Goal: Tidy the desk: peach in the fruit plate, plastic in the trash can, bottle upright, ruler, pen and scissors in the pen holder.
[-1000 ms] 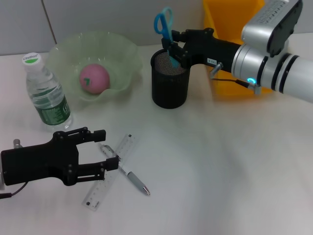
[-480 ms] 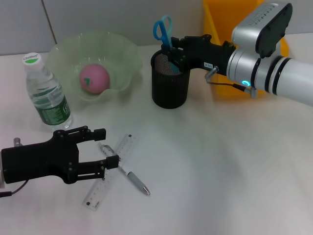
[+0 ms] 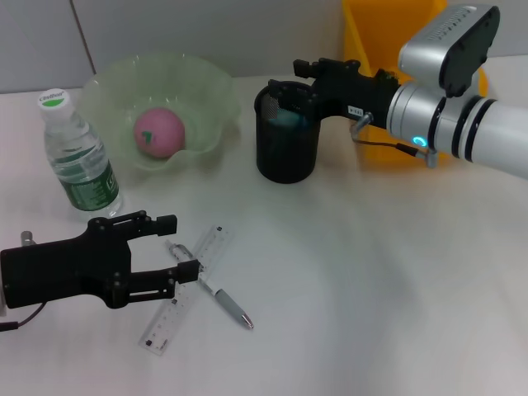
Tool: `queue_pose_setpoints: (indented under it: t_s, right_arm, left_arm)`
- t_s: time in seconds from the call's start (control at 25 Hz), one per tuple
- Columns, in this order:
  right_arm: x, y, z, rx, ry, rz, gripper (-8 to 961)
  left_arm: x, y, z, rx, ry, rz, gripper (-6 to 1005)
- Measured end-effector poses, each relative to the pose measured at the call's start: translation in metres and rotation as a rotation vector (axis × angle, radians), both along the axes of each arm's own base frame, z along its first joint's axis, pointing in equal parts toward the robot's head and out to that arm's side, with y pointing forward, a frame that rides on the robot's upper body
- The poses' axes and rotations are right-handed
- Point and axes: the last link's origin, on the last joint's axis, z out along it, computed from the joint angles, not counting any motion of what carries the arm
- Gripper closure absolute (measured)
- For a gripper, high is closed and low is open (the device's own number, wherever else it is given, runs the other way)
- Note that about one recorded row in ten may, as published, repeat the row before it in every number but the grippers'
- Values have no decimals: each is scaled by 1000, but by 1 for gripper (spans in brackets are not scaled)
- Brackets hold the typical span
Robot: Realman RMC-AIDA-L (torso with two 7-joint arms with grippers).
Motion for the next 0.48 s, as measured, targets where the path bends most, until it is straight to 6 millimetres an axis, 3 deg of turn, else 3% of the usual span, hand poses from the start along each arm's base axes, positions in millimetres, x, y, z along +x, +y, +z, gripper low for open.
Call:
queue_pose_setpoints:
  t_s: [0.2,0.48]
  right_arm:
    - [3,-1,6,14,19,-13,298]
    - [2,-7,18,16,94,-4,199]
  left_arm:
    - [0,0,1,1,1,-1,190]
    - [1,1,0,1,0,-3,190]
